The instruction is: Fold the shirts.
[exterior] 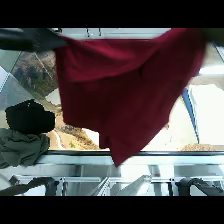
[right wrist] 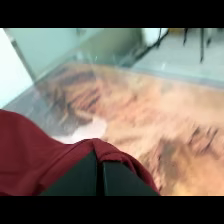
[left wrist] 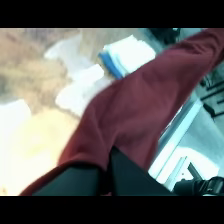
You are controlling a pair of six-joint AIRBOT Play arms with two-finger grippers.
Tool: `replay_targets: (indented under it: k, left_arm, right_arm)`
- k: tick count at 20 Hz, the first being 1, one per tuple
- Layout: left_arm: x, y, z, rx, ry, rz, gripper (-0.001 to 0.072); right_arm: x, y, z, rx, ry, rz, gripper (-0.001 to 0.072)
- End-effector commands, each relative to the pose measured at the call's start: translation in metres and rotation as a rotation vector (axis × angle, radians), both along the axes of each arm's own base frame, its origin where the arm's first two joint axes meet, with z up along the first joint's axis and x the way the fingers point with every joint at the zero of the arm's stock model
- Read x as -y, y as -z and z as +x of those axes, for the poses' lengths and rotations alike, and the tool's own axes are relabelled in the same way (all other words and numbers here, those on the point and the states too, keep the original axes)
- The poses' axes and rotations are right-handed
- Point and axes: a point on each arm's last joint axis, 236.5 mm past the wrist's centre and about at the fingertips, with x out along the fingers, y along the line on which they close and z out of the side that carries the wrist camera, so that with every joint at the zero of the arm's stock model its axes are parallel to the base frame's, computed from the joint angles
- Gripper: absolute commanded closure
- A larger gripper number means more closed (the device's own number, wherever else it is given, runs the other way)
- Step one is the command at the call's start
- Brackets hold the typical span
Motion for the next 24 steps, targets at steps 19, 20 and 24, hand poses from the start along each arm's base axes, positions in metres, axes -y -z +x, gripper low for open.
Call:
replay_targets:
  k: [19, 20, 24]
  left_arm:
    - [-0.022, 0.339, -0.130, -0.645, 0.178, 0.535, 0.0412]
    - [-0.017, 0.344, -0.138, -0.656, 0.193, 0.547, 0.0412]
    - [-0.003, 0.348, -0.139, -0.628, 0.195, 0.563, 0.0411]
  right_arm:
    - [-0.015, 0.322, -0.159, -1.202, -0.250, 0.332, 0.0217]
    - [-0.015, 0.326, -0.171, -1.210, -0.244, 0.342, 0.0217]
    - [-0.002, 0.348, -0.185, -1.216, -0.130, 0.341, 0.0217]
